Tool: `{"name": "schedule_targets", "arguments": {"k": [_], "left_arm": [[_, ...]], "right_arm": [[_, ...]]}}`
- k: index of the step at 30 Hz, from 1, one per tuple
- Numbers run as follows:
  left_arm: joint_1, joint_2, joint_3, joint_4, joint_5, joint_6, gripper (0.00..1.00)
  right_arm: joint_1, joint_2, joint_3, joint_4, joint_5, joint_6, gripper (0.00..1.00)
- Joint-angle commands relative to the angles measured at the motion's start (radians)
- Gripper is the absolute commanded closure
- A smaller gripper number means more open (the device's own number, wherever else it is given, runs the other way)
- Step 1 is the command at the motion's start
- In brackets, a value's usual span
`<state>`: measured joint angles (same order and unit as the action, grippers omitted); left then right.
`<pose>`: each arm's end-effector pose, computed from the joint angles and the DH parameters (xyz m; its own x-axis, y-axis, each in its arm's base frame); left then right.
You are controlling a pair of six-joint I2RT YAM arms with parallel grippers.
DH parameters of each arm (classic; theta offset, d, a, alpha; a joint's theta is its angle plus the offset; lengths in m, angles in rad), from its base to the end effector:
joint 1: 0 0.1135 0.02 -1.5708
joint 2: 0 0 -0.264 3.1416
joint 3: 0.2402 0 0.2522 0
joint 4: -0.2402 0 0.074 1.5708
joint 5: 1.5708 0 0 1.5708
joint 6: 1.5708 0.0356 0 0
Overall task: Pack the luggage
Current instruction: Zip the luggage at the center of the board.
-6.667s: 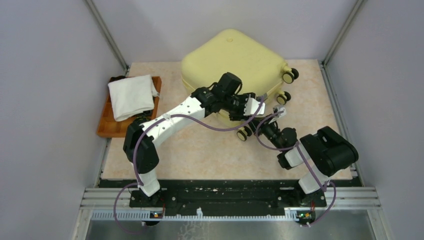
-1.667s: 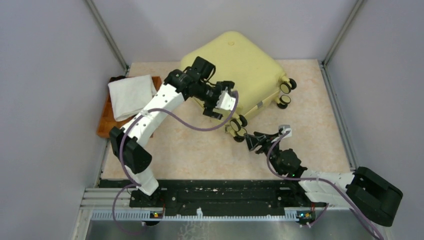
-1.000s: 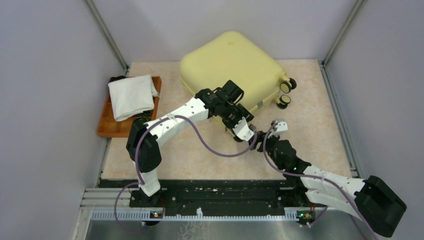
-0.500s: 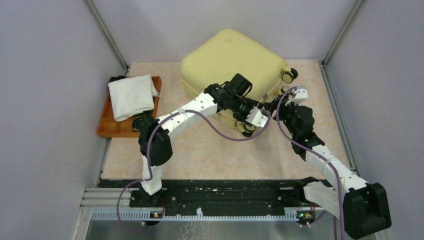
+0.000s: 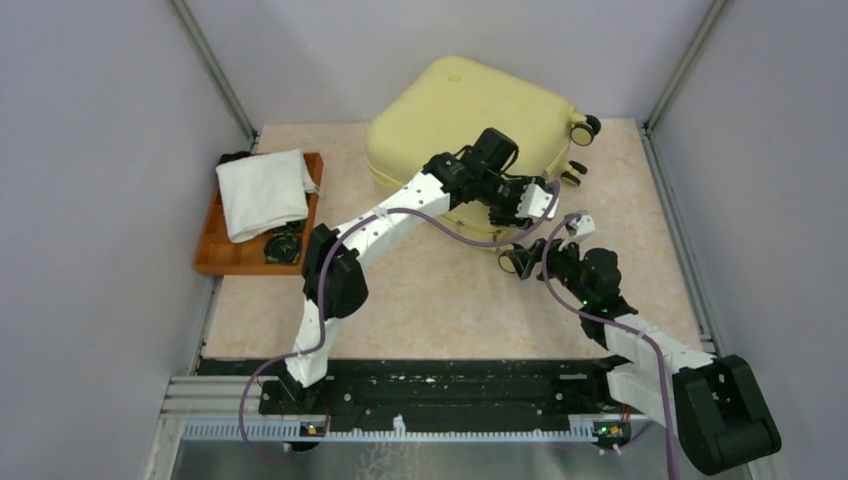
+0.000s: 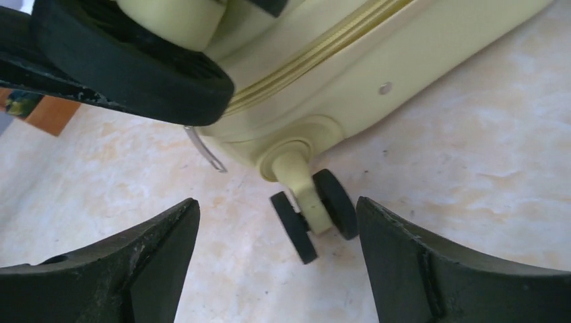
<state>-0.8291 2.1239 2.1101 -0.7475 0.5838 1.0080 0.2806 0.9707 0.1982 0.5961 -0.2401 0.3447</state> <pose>0.3095 -0.3668 0.3232 0.4997 0.4993 -0.7079 0.8662 -0.2865 0.4094 0.1851 0.0622 0.1843 -0.3256 0.2477 -0.9125 -0.4079 0.8338 0.3720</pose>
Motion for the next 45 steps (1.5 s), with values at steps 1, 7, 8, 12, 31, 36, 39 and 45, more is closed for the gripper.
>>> {"name": "schedule_targets", "arguments": {"k": [1, 7, 8, 12, 31, 36, 39, 45], "left_arm": [[0.151, 0.0, 0.09, 0.291, -0.134, -0.256, 1.0], [0.152, 0.032, 0.102, 0.3, -0.127, -0.281, 1.0], [0.153, 0.034, 0.102, 0.303, -0.127, -0.286, 1.0], [0.154, 0.039, 0.103, 0.312, -0.122, -0.304, 1.0], [0.154, 0.04, 0.106, 0.326, -0.111, -0.356, 1.0], [0.153, 0.039, 0.106, 0.327, -0.114, -0.367, 1.0], [0.152, 0.041, 0.106, 0.328, -0.116, -0.372, 1.0], [0.142, 0.047, 0.106, 0.344, -0.137, -0.379, 1.0]], "right_arm": [[0.067, 0.087, 0.068, 0.14, -0.081, -0.052, 0.2], [0.14, 0.154, 0.096, 0.171, -0.025, -0.079, 0.37], [0.141, 0.157, 0.092, 0.189, -0.013, -0.075, 0.38], [0.168, 0.178, 0.107, 0.206, 0.055, -0.081, 0.38], [0.305, 0.357, 0.084, 0.476, 0.332, -0.105, 0.7], [0.36, 0.363, 0.066, 0.508, 0.428, -0.106, 0.75], [0.385, 0.357, 0.057, 0.543, 0.452, -0.104, 0.93], [0.464, 0.357, 0.056, 0.554, 0.486, -0.123, 1.0]]}}
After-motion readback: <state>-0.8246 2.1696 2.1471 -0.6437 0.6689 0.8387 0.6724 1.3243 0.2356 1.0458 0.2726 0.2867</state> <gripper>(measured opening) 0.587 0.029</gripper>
